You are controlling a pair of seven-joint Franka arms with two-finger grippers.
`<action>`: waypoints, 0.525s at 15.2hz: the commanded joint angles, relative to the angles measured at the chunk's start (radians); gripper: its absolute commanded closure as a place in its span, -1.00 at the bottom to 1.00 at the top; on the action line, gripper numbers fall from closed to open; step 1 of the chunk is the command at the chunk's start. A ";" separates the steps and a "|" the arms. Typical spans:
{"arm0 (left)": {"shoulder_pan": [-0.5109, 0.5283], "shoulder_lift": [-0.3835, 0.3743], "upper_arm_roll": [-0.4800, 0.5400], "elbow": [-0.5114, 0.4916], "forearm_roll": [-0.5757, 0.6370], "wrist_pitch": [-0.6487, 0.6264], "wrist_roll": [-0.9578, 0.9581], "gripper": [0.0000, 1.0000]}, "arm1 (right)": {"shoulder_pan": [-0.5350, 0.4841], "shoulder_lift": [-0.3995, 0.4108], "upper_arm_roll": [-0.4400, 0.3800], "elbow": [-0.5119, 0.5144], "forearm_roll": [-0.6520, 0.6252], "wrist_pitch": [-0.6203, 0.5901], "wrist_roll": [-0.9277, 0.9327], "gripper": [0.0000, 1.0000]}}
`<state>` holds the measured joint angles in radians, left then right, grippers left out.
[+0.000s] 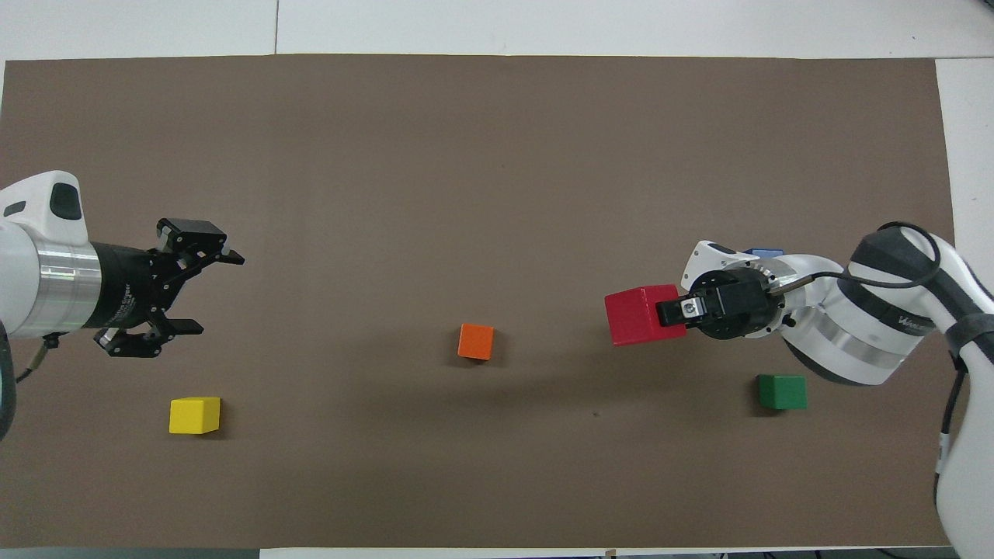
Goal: Transfer red block to right arm and stack on blue block
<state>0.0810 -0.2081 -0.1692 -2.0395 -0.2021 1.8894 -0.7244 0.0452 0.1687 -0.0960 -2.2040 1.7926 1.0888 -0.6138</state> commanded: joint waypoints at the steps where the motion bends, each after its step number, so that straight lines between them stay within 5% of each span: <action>1: 0.010 0.054 -0.013 0.100 0.145 -0.030 0.147 -1.00 | -0.060 -0.104 0.004 0.061 -0.120 0.100 0.165 1.00; 8: 0.001 0.209 -0.004 0.438 0.282 -0.289 0.520 -1.00 | -0.159 -0.227 0.002 0.256 -0.626 0.209 0.267 1.00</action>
<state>0.1013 -0.0713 -0.1696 -1.7161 0.0443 1.6742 -0.2719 -0.0910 -0.0406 -0.1026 -2.0126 1.3094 1.2657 -0.3679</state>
